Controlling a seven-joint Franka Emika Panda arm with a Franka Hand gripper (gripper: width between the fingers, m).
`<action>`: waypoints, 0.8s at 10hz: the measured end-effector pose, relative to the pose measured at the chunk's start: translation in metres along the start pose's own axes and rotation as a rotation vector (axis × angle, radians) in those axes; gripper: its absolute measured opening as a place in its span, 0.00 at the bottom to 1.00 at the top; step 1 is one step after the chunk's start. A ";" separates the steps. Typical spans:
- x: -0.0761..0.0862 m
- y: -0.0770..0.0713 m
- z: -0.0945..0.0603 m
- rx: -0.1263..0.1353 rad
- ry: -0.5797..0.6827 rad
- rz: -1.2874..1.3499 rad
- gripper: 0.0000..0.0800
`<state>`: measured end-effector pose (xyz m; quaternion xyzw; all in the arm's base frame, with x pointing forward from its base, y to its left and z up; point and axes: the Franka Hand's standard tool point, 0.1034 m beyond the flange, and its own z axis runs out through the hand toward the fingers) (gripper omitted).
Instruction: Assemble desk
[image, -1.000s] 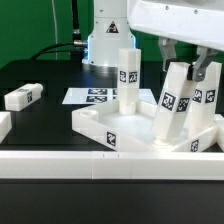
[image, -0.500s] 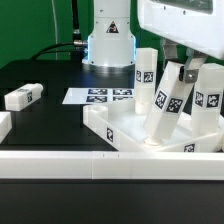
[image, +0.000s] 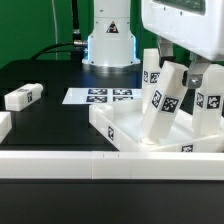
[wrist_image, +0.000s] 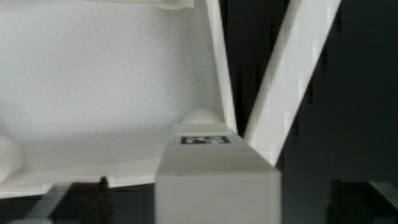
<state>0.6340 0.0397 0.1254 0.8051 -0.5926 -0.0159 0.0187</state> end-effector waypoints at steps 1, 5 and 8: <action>0.000 0.000 0.001 -0.002 0.000 -0.089 0.81; 0.001 0.000 0.000 0.001 0.001 -0.375 0.81; 0.001 0.002 0.001 -0.051 0.044 -0.718 0.81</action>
Offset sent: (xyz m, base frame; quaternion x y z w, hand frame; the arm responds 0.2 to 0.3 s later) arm 0.0000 0.0000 0.0000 0.0000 0.0000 -0.1938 0.9810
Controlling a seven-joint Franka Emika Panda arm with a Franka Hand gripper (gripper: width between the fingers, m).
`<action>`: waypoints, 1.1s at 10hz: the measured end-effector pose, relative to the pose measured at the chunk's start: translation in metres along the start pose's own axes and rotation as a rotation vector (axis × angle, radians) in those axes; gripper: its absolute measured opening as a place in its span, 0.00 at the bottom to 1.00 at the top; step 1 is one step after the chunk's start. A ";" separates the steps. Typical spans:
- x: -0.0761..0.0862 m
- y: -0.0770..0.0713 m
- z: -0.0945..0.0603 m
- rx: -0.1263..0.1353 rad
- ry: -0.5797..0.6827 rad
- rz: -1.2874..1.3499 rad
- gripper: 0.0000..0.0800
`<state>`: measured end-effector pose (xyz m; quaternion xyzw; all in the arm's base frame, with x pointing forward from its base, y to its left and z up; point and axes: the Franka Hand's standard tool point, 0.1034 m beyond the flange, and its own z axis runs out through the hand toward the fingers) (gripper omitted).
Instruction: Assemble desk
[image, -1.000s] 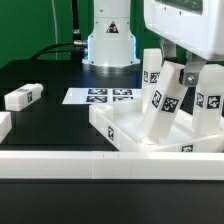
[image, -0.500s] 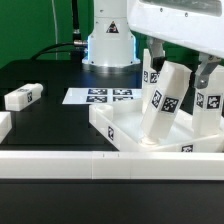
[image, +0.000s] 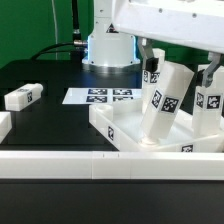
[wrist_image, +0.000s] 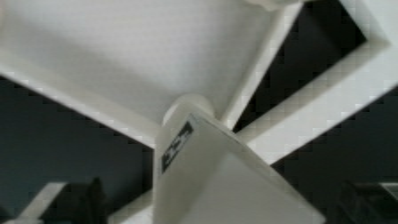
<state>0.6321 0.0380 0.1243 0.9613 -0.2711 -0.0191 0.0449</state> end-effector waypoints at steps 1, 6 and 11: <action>0.000 0.001 0.000 -0.004 0.002 -0.105 0.81; 0.004 0.002 0.001 -0.021 0.017 -0.610 0.81; 0.007 0.005 0.001 -0.032 0.023 -0.714 0.37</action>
Offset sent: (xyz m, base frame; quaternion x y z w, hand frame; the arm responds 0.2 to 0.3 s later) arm 0.0007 0.0020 -0.0006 -0.0088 0.0122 -0.2492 0.9683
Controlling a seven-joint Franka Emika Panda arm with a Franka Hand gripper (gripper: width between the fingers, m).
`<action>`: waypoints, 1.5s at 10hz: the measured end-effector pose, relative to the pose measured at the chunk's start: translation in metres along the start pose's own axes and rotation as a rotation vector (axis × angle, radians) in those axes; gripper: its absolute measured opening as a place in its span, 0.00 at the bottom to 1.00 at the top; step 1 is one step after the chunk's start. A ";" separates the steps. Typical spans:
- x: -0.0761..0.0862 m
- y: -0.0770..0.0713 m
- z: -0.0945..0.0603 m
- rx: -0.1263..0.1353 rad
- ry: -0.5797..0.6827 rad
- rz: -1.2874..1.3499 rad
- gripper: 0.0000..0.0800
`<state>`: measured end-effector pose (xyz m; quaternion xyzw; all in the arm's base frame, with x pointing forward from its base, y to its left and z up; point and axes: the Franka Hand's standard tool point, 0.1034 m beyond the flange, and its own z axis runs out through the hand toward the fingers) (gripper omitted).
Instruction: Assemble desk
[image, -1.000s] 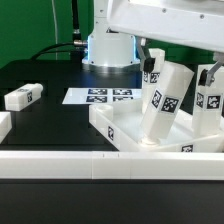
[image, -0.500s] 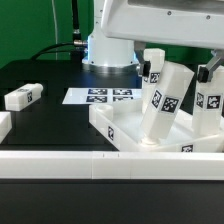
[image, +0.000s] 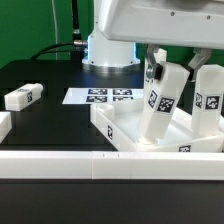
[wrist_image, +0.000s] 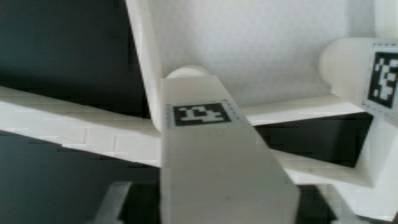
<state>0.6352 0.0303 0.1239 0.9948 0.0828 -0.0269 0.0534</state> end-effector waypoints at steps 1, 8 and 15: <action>0.000 0.001 0.000 0.000 0.000 0.002 0.37; -0.006 0.027 0.003 0.073 0.036 0.269 0.37; -0.014 0.037 0.004 0.081 0.066 0.818 0.37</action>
Offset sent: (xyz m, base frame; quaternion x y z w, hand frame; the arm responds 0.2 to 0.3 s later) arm -0.0101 -0.0070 0.0002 0.1094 0.0328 0.0555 0.9919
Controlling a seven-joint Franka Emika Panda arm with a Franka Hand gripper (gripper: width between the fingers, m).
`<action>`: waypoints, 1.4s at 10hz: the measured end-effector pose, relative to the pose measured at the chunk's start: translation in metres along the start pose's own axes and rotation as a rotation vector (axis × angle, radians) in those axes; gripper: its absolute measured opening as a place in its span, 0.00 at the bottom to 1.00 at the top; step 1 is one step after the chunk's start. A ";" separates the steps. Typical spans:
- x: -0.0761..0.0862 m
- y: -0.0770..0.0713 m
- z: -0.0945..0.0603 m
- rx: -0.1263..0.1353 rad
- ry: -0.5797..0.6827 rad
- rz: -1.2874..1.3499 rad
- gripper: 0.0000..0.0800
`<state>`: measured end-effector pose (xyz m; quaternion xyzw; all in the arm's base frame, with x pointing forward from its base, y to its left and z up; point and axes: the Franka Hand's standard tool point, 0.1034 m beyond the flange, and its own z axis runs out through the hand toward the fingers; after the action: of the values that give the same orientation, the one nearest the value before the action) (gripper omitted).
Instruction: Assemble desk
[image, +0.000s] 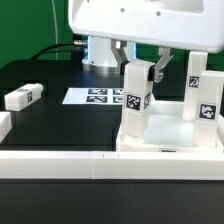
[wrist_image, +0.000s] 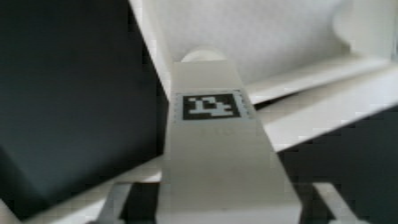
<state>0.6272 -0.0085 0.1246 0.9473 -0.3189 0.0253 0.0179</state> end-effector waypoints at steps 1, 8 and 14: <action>-0.001 0.001 0.000 0.008 0.011 0.104 0.37; 0.002 -0.003 0.001 0.082 0.037 0.579 0.37; -0.003 -0.005 0.002 0.090 -0.004 0.716 0.68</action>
Offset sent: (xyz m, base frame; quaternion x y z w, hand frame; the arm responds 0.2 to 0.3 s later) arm -0.0164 -0.0073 -0.0111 0.0638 0.0500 0.3056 0.9487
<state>0.6279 -0.0031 0.1224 0.7755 -0.6289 0.0421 -0.0344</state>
